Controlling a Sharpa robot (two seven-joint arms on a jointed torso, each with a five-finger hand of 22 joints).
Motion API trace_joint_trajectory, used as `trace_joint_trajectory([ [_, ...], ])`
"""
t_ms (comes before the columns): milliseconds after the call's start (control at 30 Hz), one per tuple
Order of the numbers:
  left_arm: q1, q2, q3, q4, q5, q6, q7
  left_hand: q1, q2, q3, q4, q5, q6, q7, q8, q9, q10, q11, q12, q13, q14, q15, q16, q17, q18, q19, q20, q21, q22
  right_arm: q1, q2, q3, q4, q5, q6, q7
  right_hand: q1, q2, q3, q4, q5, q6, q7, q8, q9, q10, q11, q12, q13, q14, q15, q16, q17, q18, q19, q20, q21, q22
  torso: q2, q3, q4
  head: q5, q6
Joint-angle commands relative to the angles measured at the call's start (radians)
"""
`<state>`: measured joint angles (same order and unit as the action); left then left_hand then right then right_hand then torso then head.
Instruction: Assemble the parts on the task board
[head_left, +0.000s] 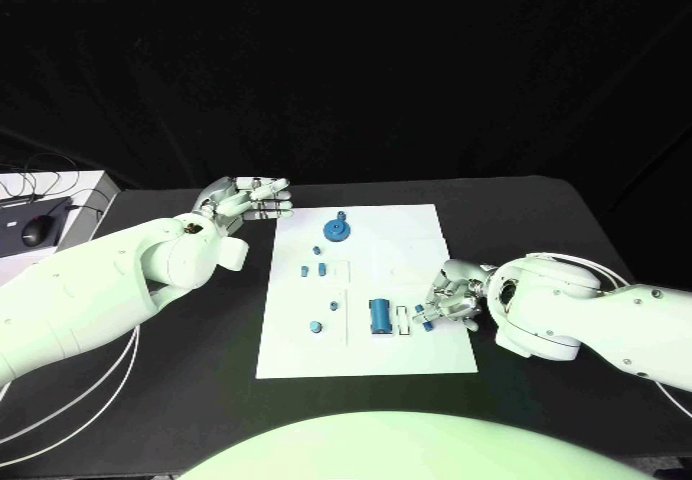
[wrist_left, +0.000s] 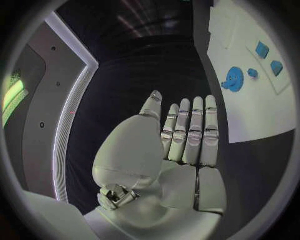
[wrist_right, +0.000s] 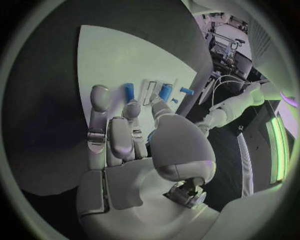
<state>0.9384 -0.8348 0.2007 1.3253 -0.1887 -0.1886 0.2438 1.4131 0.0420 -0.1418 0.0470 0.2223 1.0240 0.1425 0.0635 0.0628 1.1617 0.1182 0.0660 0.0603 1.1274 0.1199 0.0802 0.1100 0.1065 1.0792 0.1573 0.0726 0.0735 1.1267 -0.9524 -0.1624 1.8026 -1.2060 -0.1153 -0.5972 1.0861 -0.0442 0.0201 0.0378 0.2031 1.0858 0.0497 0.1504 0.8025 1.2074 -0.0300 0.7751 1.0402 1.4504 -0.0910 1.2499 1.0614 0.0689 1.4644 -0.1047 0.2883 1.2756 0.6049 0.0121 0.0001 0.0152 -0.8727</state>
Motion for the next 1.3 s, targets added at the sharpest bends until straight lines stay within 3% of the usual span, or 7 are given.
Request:
trace_joint_trajectory([
  [33, -0.001, 0.001, 0.000, 0.002, 0.003, 0.013, 0.007, 0.002, 0.006, 0.007, 0.001, 0.002, -0.001, 0.004, -0.001, -0.001, -0.003, 0.005, -0.004, 0.000, -0.004, -0.002, 0.003, 0.000, -0.005, -0.004, -0.002, 0.000, 0.000, -0.002, 0.004, 0.000, -0.001, -0.128, 0.057, -0.058, -0.004, -0.022, 0.008, 0.029, -0.009, 0.003, -0.001, 0.007, -0.001, 0.001, 0.003, 0.000, -0.004, 0.000, 0.005, 0.002, 0.002, 0.015, 0.041, 0.007, -0.002, -0.001, 0.000, -0.0006, 0.0010, 0.001, 0.000],
  [167, -0.001, 0.000, 0.000, 0.002, 0.003, 0.012, 0.007, 0.002, 0.006, 0.007, 0.001, 0.002, -0.001, 0.004, -0.001, -0.001, -0.003, 0.005, -0.004, 0.000, -0.004, -0.002, 0.003, 0.000, -0.005, -0.004, -0.002, 0.000, 0.000, -0.009, 0.007, -0.001, -0.002, -0.168, 0.071, -0.076, -0.008, -0.048, 0.025, 0.070, -0.011, 0.002, -0.005, 0.026, 0.008, 0.001, 0.001, 0.002, -0.008, 0.001, 0.002, 0.001, 0.002, 0.014, 0.042, 0.005, -0.003, -0.004, 0.001, 0.0003, 0.0009, 0.004, 0.000],
  [267, -0.001, -0.001, 0.000, 0.002, 0.003, 0.012, 0.007, 0.002, 0.006, 0.007, 0.001, 0.002, -0.001, 0.004, -0.001, -0.001, -0.003, 0.005, -0.004, 0.000, -0.004, -0.002, 0.003, 0.000, -0.005, -0.004, -0.002, 0.000, 0.000, -0.012, 0.009, -0.001, -0.003, -0.190, 0.080, -0.087, -0.013, -0.046, 0.026, 0.076, -0.006, 0.005, -0.008, 0.036, 0.013, 0.004, -0.001, 0.005, -0.008, 0.001, 0.002, 0.001, 0.003, 0.013, 0.042, 0.005, 0.001, -0.004, 0.001, -0.0001, 0.0003, 0.002, 0.000],
  [533, -0.001, -0.001, 0.000, 0.002, 0.004, 0.014, 0.007, 0.003, 0.004, 0.008, 0.005, 0.001, 0.000, 0.003, -0.001, -0.001, -0.002, 0.005, -0.004, 0.000, -0.004, -0.002, 0.004, 0.000, -0.006, -0.004, -0.002, 0.000, 0.000, -0.027, 0.030, -0.002, -0.025, -0.199, 0.094, -0.106, -0.018, 0.004, -0.005, 0.037, 0.068, -0.002, -0.009, 0.049, 0.016, 0.007, -0.003, 0.006, -0.007, 0.001, 0.000, 0.001, 0.003, 0.011, 0.042, 0.002, 0.006, -0.003, 0.001, -0.0001, 0.0010, 0.003, 0.000],
  [1067, -0.001, -0.005, 0.000, 0.004, 0.006, 0.014, 0.004, 0.002, 0.004, 0.008, 0.006, 0.002, 0.000, 0.004, -0.001, -0.001, -0.002, 0.005, -0.004, 0.000, -0.003, -0.002, 0.004, 0.000, -0.005, -0.004, -0.002, 0.000, 0.000, -0.045, 0.063, -0.002, -0.040, -0.212, 0.069, -0.105, -0.029, 0.019, -0.016, 0.025, 0.098, -0.006, -0.009, 0.050, 0.011, 0.004, -0.002, 0.004, -0.008, 0.001, 0.000, 0.000, 0.004, 0.011, 0.041, 0.002, 0.002, -0.005, 0.000, -0.0005, 0.0003, 0.005, 0.000],
  [1167, -0.001, -0.005, 0.000, 0.004, 0.006, 0.014, 0.003, 0.002, 0.004, 0.008, 0.007, 0.002, 0.000, 0.004, -0.001, -0.001, -0.003, 0.005, -0.004, 0.000, -0.003, -0.002, 0.004, 0.000, -0.005, -0.004, -0.003, 0.000, 0.000, -0.046, 0.067, -0.002, -0.039, -0.224, 0.068, -0.098, -0.021, 0.024, -0.015, 0.010, 0.133, -0.007, -0.008, 0.048, 0.007, 0.002, -0.002, 0.003, -0.008, 0.001, 0.000, -0.001, 0.003, 0.011, 0.041, 0.002, 0.000, -0.006, 0.000, -0.0003, 0.0004, 0.004, 0.000],
  [1300, -0.001, -0.006, 0.000, 0.004, 0.007, 0.014, 0.002, 0.002, 0.004, 0.008, 0.007, 0.002, 0.000, 0.004, -0.001, -0.001, -0.003, 0.005, -0.004, 0.000, -0.003, -0.002, 0.004, 0.000, -0.005, -0.004, -0.003, 0.000, 0.000, -0.046, 0.072, -0.002, -0.036, -0.251, 0.064, -0.083, -0.005, 0.036, -0.012, -0.022, 0.146, -0.006, -0.008, 0.042, -0.004, 0.000, -0.002, 0.005, -0.006, 0.001, 0.000, -0.001, 0.003, 0.010, 0.040, 0.002, -0.002, -0.007, 0.000, -0.0001, 0.0003, 0.006, 0.000],
])
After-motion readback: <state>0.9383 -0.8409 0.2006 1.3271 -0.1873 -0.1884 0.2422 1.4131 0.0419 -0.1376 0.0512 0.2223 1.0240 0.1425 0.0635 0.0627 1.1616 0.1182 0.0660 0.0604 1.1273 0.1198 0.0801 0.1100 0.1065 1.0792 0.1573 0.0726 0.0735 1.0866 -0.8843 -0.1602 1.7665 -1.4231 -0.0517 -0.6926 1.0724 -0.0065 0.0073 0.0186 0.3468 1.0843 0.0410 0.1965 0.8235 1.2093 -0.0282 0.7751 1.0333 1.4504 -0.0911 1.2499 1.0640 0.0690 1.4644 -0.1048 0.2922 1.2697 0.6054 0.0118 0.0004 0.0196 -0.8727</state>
